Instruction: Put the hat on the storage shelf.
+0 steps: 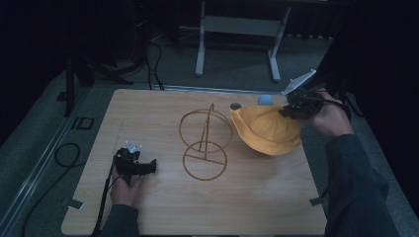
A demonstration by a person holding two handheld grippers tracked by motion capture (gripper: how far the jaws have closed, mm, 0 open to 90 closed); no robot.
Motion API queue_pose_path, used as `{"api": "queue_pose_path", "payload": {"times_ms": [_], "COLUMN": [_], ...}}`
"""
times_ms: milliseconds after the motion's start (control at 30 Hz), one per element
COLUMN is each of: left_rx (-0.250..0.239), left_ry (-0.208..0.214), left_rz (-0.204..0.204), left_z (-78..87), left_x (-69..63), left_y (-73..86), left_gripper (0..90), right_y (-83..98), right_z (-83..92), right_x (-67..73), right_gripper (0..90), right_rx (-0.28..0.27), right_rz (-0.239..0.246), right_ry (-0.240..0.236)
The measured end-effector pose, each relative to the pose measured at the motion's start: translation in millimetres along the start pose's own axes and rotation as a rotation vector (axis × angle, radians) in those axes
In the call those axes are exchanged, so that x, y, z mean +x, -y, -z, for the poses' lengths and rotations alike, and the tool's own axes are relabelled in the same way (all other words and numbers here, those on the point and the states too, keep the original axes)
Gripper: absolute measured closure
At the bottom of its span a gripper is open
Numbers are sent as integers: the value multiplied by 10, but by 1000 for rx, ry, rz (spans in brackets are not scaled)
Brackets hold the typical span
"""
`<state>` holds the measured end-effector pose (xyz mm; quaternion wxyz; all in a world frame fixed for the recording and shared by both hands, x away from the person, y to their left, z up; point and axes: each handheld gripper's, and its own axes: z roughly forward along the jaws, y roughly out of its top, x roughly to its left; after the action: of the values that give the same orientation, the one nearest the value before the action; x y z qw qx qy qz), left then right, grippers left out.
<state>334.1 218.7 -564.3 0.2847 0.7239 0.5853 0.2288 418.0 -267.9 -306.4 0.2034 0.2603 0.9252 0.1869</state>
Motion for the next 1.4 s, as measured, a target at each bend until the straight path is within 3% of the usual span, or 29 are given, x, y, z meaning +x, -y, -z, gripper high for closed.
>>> {"api": "queue_pose_path", "payload": {"times_ms": [767, 1400], "left_rx": [0, -1], "left_ry": [0, 0], "left_rz": [0, 1], "left_z": [0, -1], "left_x": [0, -1], "left_y": [0, 0], "left_gripper": [4, 4], "right_y": [-31, -87], "right_z": [112, 242], "right_x": [-67, -89], "right_gripper": [845, 846], "right_rx": [-44, -93], "right_rz": [-42, -35], "right_ry": [25, 21]}}
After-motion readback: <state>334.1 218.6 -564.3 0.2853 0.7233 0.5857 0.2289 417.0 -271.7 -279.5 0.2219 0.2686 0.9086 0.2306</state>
